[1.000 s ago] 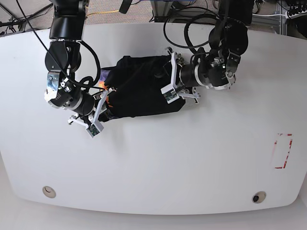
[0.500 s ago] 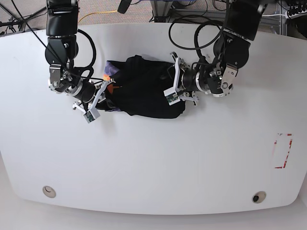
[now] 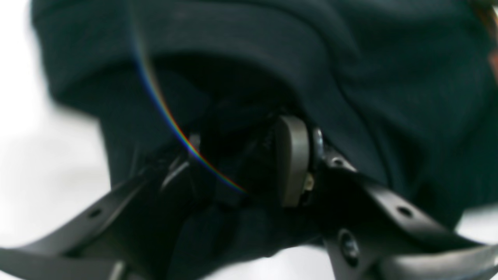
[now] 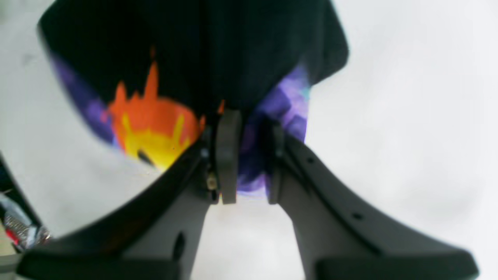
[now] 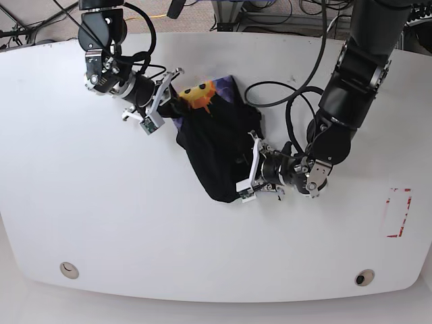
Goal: Fold the T-shirt properly
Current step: 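Rotate the bundle and regrasp it with both grippers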
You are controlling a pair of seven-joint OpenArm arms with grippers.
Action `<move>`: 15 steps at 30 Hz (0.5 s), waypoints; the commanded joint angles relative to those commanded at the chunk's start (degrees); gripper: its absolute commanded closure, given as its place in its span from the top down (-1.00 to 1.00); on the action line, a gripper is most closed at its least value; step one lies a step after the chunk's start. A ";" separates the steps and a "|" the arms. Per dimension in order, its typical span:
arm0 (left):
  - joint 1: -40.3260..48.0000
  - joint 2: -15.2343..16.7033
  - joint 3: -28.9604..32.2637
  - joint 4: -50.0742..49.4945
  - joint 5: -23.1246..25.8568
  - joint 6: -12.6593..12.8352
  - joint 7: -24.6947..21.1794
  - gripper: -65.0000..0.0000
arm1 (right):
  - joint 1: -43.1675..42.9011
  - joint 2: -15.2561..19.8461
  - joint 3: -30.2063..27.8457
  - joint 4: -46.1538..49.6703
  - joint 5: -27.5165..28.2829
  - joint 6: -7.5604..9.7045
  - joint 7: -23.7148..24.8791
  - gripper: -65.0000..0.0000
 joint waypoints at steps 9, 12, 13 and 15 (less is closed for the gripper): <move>-0.53 -2.37 -7.12 16.79 0.00 0.00 7.12 -0.30 | 0.26 -4.13 -0.35 12.31 -3.78 0.00 -6.86 -0.68; 2.55 -2.55 -13.45 23.12 0.53 0.00 9.67 -0.30 | 1.14 -7.21 -0.44 15.38 -3.78 0.00 -9.58 -0.67; 3.78 -2.99 -16.62 25.58 0.62 0.00 10.20 -0.30 | 1.93 -8.35 -0.44 15.74 -3.78 0.00 -10.20 -0.67; 5.80 -4.66 -20.48 28.31 0.62 0.00 11.25 -0.30 | 3.08 -9.05 -0.97 15.47 -3.78 0.00 -10.90 -0.67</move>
